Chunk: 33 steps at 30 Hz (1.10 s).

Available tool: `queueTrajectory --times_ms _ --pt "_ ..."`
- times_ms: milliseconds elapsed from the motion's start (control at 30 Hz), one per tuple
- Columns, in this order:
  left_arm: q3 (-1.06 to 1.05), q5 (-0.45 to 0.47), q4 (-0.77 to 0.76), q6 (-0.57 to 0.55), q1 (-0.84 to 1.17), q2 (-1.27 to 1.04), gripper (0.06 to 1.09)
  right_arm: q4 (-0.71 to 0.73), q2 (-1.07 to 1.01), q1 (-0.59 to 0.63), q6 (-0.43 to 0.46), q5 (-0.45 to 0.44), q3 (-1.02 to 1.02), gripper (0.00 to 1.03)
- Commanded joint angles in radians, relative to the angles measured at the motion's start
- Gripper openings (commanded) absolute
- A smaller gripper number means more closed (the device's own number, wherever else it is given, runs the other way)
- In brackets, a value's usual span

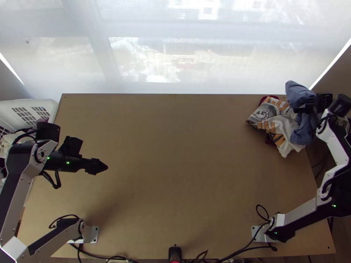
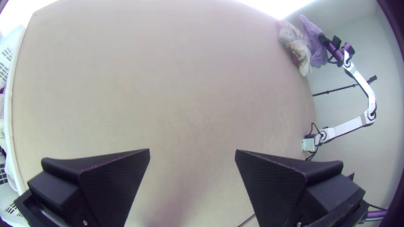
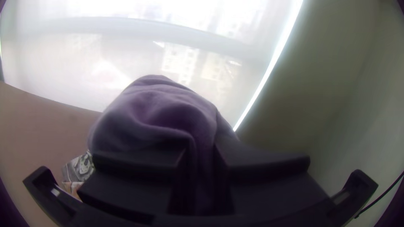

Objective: Fold the t-shirt

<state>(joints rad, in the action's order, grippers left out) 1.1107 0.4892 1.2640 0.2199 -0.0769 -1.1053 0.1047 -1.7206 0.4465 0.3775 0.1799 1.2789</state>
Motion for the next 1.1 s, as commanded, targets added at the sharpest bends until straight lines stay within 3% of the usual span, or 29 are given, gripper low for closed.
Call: queueTrajectory --times_ms 0,467,500,667,700,733,1067 --pt "0.009 0.002 0.077 0.087 -0.124 0.035 1.04 0.021 -0.073 -0.147 -0.074 -0.056 -0.021 0.03" --pt "0.003 0.006 0.048 0.032 -0.077 0.025 1.04 0.093 -0.027 -0.144 -0.066 -0.083 -0.289 0.04" --pt "0.003 0.006 0.044 0.029 -0.073 0.025 1.04 0.093 -0.008 -0.144 -0.069 -0.083 -0.311 0.14" --pt "0.003 0.006 0.032 0.016 -0.063 0.022 1.04 0.112 0.082 -0.132 -0.103 -0.083 -0.382 0.87" --pt "0.003 0.008 0.031 0.015 -0.063 0.022 1.04 0.112 0.102 -0.127 -0.106 -0.083 -0.383 0.94" --pt "0.001 0.008 0.031 0.013 -0.061 0.022 1.04 0.112 0.127 -0.121 -0.106 -0.083 -0.385 0.98" --pt "-0.051 0.015 0.026 0.001 -0.060 0.067 1.04 0.036 0.397 -0.134 -0.111 -0.063 -0.311 0.98"
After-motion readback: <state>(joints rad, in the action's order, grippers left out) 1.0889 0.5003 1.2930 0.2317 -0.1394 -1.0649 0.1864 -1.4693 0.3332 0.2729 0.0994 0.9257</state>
